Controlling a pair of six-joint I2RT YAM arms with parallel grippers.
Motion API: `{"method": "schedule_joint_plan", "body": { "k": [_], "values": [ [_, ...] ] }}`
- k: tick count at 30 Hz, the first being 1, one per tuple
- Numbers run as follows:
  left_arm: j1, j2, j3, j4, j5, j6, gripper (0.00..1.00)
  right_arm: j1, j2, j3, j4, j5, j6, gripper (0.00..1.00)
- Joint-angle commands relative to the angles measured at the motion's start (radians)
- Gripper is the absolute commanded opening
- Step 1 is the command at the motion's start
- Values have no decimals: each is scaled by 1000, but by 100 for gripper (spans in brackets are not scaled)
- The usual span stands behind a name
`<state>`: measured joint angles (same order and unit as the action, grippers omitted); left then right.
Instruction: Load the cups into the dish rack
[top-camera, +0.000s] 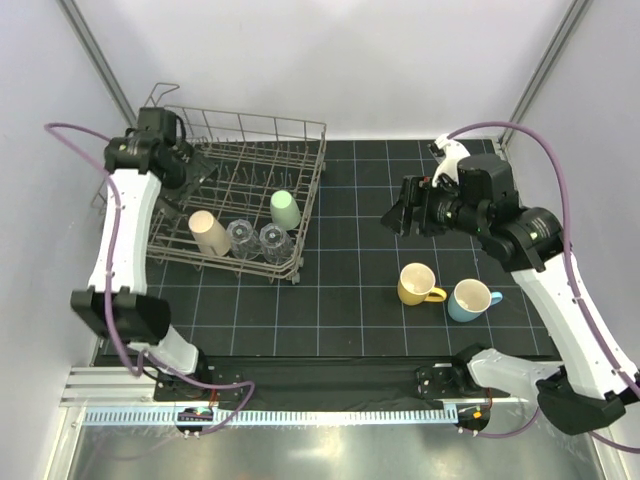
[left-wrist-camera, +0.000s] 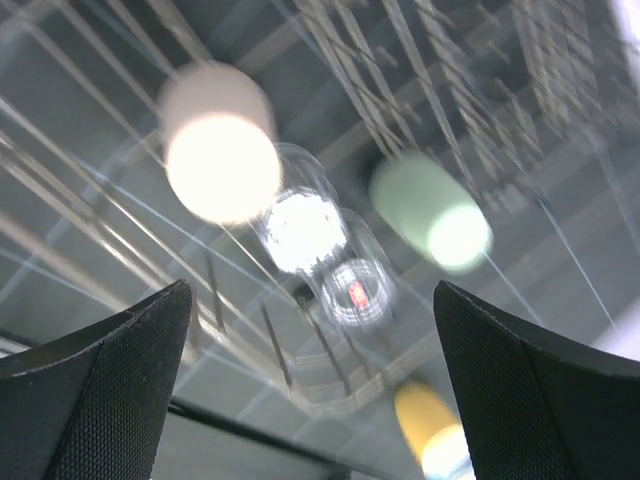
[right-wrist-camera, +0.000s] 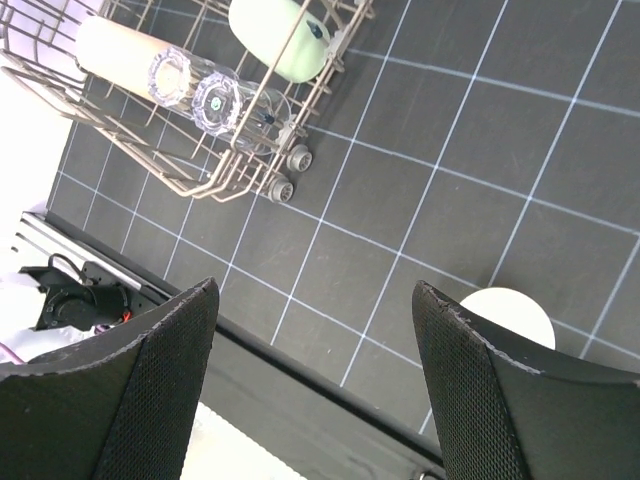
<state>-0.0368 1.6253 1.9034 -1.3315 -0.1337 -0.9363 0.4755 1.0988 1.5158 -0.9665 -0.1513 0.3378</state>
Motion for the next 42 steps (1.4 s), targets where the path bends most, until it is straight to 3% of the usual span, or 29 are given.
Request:
{"method": "schedule_joint_plan", "body": {
  "k": [1, 6, 8, 11, 20, 31, 40, 42],
  "values": [
    [6, -157, -78, 93, 227, 86, 100, -3, 24, 20, 22, -22, 43, 79],
    [5, -423, -413, 432, 518, 53, 100, -5, 68, -12, 11, 47, 131, 79],
    [5, -485, -486, 556, 627, 4, 94, -8, 99, -16, -15, 71, 162, 79],
    [5, -565, -593, 620, 716, -25, 91, -24, 128, -54, -32, 96, 210, 79],
    [5, -694, -724, 594, 798, 5, 90, -47, 168, -285, -41, 93, 107, 78],
    [0, -716, -728, 603, 853, 17, 82, -44, 214, -465, 37, 117, 116, 75],
    [2, -729, -715, 546, 842, 40, 80, -44, 265, -571, 164, 124, 144, 62],
    [2, -731, -704, 526, 838, 45, 80, -46, 282, -582, 176, 128, 144, 53]
  ]
}}
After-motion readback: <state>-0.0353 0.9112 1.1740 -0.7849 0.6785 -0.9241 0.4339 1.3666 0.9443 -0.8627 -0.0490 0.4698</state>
